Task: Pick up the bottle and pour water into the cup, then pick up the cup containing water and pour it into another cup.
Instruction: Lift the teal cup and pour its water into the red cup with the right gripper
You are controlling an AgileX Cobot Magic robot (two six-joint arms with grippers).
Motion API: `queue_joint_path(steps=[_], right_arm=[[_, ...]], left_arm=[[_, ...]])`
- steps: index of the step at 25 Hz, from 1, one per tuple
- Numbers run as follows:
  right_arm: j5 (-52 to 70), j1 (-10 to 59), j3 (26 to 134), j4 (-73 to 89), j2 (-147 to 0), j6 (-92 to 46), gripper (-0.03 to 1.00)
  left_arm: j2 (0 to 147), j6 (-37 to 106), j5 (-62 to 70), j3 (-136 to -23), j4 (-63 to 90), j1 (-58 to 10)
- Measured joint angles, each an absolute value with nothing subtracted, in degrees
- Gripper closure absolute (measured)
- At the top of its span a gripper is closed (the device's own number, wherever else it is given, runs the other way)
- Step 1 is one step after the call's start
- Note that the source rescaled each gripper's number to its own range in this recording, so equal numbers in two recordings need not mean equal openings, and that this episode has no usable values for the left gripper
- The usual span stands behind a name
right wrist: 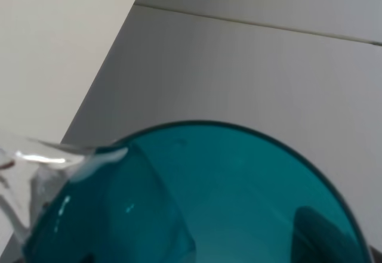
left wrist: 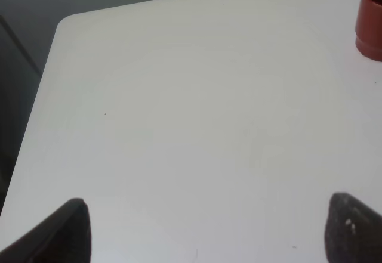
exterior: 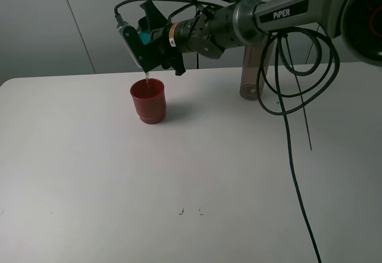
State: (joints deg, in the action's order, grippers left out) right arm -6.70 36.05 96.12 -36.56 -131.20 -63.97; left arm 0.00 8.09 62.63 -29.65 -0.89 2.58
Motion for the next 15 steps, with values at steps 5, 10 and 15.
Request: queue_joint_path(steps=[5,10,15], right_arm=[[-7.0,36.1,96.1,-36.6,-131.2,-66.5,0.84],[-7.3,36.1,96.1,-36.6,-131.2,-70.0,0.84],[-8.3,36.1,96.1,-36.6,-131.2,-75.4,0.84]], left_arm=[[0.0,8.1,62.6,-29.7,-0.9,2.6],[0.0,8.1,62.6,-29.7,-0.9,2.6],[0.0,8.1,62.6,-29.7,-0.9,2.6]])
